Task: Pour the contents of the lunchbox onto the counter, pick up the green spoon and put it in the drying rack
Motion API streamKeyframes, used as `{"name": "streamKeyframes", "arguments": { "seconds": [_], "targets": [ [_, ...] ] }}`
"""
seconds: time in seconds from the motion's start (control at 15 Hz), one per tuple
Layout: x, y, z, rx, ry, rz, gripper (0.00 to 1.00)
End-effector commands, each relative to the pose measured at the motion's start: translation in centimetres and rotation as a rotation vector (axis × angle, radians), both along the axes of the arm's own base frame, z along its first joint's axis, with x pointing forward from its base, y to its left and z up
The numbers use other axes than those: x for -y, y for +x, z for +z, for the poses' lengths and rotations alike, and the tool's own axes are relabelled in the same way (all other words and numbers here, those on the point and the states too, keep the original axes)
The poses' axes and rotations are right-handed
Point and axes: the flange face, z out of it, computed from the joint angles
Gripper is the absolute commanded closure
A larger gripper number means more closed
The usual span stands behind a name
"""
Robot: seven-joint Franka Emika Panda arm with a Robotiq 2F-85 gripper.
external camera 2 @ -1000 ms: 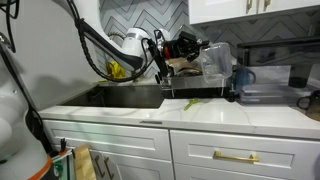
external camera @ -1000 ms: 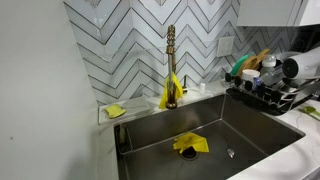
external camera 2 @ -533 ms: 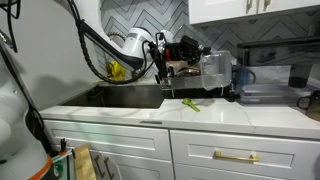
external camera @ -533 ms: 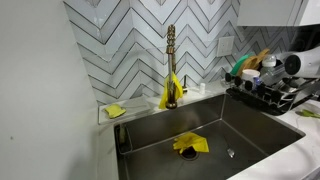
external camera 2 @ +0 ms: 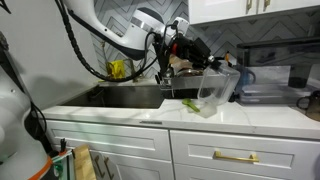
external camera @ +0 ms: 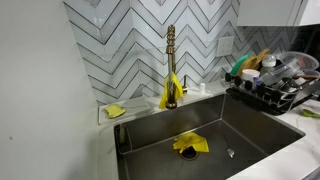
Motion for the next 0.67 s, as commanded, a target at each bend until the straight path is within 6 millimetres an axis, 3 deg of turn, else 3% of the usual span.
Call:
{"name": "streamKeyframes", "arguments": {
  "seconds": [0.0, 0.2, 0.6],
  "targets": [
    [3.3, -1.4, 0.8, -0.024, 0.193, -0.016, 0.96],
    [6.5, -1.2, 0.7, 0.001, 0.354, -0.056, 0.96],
    [10.1, -0.2, 0.1, 0.097, 0.674, -0.184, 0.96]
  ]
}}
